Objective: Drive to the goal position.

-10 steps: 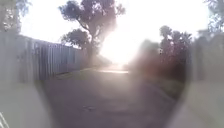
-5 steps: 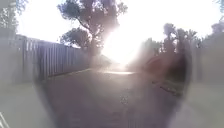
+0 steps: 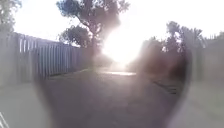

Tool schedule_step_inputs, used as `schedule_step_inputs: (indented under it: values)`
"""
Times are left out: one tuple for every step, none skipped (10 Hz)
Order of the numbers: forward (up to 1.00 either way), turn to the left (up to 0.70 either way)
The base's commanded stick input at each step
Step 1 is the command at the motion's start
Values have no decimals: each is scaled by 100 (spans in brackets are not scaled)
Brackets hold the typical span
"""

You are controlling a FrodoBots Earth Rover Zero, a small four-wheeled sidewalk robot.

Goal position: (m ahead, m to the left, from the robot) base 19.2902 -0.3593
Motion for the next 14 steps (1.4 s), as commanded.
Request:
schedule_step_inputs:
  values:
    - [100, 0]
    - [100, 0]
    - [100, 0]
    - [100, 0]
    - [100, 0]
    - [100, 0]
    - [100, 0]
    - [100, 0]
    - [100, 0]
    - [100, 0]
    - [100, 0]
    - [100, 0]
    - [100, 0]
    - [100, 0]
